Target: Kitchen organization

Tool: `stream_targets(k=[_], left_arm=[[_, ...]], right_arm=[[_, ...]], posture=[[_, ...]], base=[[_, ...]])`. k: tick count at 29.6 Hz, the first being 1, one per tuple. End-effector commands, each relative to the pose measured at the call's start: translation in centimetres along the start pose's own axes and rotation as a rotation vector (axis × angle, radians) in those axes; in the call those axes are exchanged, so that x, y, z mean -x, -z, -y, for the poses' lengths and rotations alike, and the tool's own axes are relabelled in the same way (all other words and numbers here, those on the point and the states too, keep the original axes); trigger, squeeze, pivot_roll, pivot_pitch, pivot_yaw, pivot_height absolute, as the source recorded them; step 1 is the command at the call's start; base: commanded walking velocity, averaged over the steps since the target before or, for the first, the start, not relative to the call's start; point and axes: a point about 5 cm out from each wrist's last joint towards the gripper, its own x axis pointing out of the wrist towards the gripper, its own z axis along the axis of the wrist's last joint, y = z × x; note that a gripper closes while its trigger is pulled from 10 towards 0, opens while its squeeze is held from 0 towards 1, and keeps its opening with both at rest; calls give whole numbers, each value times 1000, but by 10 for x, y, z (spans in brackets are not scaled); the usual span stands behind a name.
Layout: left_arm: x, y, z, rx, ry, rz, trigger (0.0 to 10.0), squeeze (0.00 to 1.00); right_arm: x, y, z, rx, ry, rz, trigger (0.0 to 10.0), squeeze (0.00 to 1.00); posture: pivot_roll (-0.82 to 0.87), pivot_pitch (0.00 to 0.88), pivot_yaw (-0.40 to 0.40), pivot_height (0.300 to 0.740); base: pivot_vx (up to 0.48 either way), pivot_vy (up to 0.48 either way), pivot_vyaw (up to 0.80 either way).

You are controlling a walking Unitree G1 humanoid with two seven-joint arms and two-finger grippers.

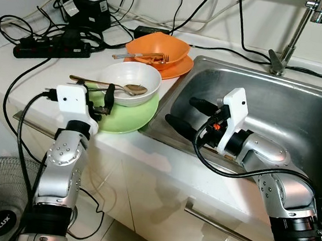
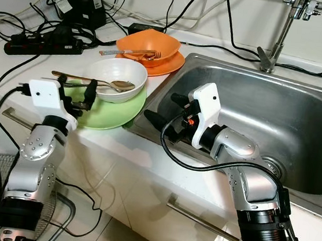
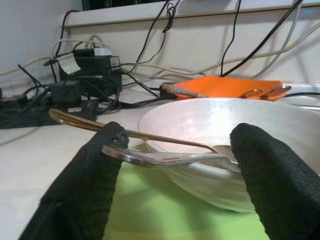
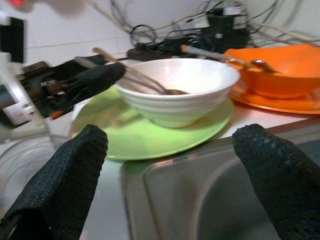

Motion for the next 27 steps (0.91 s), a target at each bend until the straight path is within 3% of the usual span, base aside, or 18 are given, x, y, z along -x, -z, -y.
stream_targets(k=[1,2,19,27], left_arm=[[-4,-4,0,10,11,19,2431,0],[-4,-4,1,15,16,21,0,0],[-7,-2,0,116,6,23,0,0],[-11,-12,5,143,18,50,0,0]], right_arm=[[2,-8,-3,4,-31,24,10000,663],[2,-8,-3,6,-37,23,10000,663],[3,-6,-4,9,-47,10,10000,663],[2,-7,-4,10,-46,12,10000,663]], posture=[[-91,4,107,740],[-92,3,106,740],[-92,0,104,740],[-92,0,104,740]], base=[[0,0,0],[0,0,0],[0,0,0],[0,0,0]])
